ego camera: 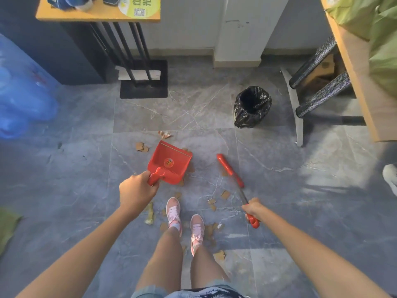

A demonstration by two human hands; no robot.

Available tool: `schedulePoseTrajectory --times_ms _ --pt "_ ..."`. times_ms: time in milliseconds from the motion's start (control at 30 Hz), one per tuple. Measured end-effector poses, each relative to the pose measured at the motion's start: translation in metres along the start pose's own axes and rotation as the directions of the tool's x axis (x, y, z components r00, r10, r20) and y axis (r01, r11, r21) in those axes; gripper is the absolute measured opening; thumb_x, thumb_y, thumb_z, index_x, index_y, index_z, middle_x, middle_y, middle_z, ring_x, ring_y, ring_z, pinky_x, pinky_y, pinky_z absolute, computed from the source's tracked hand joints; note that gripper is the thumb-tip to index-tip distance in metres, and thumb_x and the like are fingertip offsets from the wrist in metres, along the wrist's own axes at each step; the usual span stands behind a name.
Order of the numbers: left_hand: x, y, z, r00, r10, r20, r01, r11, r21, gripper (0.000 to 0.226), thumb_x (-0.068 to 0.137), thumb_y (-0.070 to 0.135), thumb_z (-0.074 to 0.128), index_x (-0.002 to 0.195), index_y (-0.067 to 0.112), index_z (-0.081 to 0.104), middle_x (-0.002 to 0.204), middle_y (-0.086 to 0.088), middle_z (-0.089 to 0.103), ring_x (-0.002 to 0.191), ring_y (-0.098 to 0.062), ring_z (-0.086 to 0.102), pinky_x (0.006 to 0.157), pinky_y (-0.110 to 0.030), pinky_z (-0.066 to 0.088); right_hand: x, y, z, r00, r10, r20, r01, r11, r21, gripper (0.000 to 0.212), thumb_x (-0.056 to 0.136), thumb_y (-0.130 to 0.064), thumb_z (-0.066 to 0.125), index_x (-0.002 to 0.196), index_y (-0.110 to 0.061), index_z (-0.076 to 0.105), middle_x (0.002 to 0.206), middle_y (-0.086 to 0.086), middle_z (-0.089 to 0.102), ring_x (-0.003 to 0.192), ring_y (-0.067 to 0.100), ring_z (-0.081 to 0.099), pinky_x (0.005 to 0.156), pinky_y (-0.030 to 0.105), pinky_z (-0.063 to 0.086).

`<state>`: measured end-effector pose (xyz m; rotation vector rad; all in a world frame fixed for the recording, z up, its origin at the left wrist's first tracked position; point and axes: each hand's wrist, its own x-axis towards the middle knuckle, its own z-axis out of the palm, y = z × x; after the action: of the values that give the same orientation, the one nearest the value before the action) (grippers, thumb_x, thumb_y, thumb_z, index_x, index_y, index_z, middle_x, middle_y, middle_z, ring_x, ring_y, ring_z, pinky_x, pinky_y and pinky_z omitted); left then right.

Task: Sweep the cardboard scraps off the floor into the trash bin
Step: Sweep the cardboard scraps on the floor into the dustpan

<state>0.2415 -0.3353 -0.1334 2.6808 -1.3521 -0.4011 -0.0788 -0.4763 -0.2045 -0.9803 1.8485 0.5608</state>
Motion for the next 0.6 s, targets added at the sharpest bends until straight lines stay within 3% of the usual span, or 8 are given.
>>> schedulePoseTrajectory --times_ms 167,267,367,533,600 --pt "-0.032 -0.005 0.000 0.999 0.019 -0.046 -0.019 1.000 0.013 0.039 0.075 0.045 0.053 0.054 0.012 0.046 0.044 -0.009 0.055 0.044 -0.035 0.056 0.042 -0.027 0.035 -0.019 0.036 0.050 0.998 -0.067 0.009 0.068 0.997 -0.041 0.019 0.088 -0.007 0.056 0.071 -0.007 0.050 0.056 0.008 0.051 0.041 0.017 0.047 0.030 0.020 0.035" --pt "-0.047 -0.010 0.000 0.999 0.033 -0.030 -0.032 0.999 0.027 0.040 0.078 0.041 0.060 0.055 0.012 0.045 0.044 -0.009 0.054 0.043 -0.035 0.055 0.042 -0.026 0.033 -0.035 0.046 0.064 0.998 -0.068 0.017 0.069 0.997 -0.032 0.005 0.086 -0.005 0.057 0.087 0.000 0.059 0.060 0.011 0.056 0.041 0.019 0.050 0.031 0.021 0.036" --pt "-0.061 -0.017 0.001 0.999 0.040 -0.020 -0.040 0.999 0.025 0.043 0.079 0.035 0.069 0.055 0.014 0.041 0.044 -0.008 0.053 0.042 -0.033 0.053 0.042 -0.025 0.032 -0.046 0.052 0.075 0.996 -0.083 0.045 0.085 0.996 -0.032 0.014 0.089 -0.005 0.055 0.099 0.004 0.059 0.059 0.010 0.055 0.039 0.017 0.050 0.028 0.018 0.033" --pt "-0.090 -0.038 0.004 0.998 0.060 0.001 -0.060 0.998 0.008 0.043 0.079 0.035 0.069 0.055 0.015 0.039 0.044 -0.005 0.051 0.041 -0.032 0.052 0.042 -0.025 0.031 -0.070 0.063 0.099 0.993 -0.083 0.084 0.084 0.996 -0.012 0.009 0.091 -0.007 0.054 0.094 0.001 0.055 0.058 0.010 0.051 0.034 0.014 0.047 0.030 0.018 0.035" --pt "-0.103 -0.050 0.005 0.997 0.078 0.004 -0.078 0.997 0.003 0.041 0.080 0.037 0.067 0.056 0.013 0.045 0.044 -0.003 0.052 0.041 -0.030 0.052 0.041 -0.026 0.034 -0.078 0.069 0.107 0.991 -0.068 0.115 0.064 0.997 0.032 0.011 0.092 -0.005 0.051 0.082 -0.001 0.054 0.052 0.008 0.047 0.028 0.013 0.039 0.030 0.014 0.031"
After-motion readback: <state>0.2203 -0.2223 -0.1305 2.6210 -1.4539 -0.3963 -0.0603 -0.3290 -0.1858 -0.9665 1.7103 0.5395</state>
